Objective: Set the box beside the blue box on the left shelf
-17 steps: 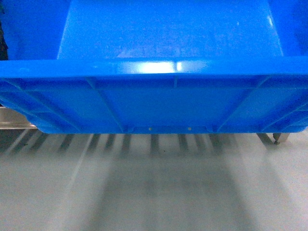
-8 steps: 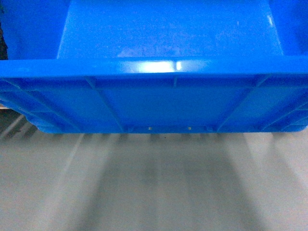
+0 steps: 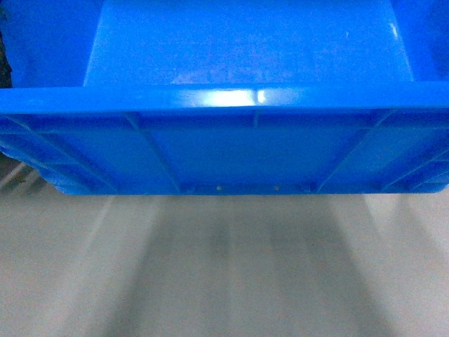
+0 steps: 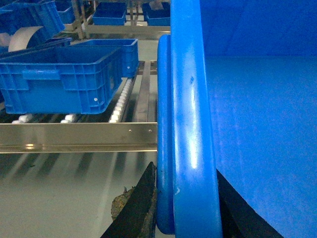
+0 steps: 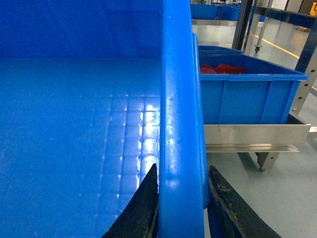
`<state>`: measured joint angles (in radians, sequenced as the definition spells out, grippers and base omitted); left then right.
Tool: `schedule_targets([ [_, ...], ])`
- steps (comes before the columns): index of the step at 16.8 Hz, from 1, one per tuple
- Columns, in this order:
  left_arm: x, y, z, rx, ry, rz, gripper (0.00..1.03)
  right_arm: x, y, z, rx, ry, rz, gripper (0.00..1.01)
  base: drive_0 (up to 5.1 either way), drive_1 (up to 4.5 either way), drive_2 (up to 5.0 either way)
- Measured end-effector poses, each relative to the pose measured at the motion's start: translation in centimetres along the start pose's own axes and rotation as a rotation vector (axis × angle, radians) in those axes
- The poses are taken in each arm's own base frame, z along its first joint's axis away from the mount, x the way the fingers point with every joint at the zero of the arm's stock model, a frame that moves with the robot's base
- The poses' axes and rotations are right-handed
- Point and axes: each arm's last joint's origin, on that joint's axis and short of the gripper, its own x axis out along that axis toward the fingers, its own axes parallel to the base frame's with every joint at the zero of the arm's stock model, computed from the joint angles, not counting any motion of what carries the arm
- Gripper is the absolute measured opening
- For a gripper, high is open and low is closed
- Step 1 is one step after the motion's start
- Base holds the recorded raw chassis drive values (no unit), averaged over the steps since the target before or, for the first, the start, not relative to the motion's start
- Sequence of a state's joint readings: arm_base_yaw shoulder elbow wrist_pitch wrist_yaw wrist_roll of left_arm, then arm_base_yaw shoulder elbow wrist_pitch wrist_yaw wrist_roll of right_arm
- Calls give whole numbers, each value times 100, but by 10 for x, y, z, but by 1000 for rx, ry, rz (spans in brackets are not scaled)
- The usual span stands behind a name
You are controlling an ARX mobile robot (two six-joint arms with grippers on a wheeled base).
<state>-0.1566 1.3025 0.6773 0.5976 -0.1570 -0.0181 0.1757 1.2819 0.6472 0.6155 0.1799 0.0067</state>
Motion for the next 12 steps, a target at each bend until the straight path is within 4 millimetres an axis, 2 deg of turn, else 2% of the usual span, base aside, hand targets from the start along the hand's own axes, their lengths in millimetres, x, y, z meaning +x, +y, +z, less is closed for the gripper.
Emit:
schedule_targets([
  [12, 0, 0, 1, -1, -3, 0, 20, 0, 0, 1, 1, -4, 0, 21, 0, 0, 0],
])
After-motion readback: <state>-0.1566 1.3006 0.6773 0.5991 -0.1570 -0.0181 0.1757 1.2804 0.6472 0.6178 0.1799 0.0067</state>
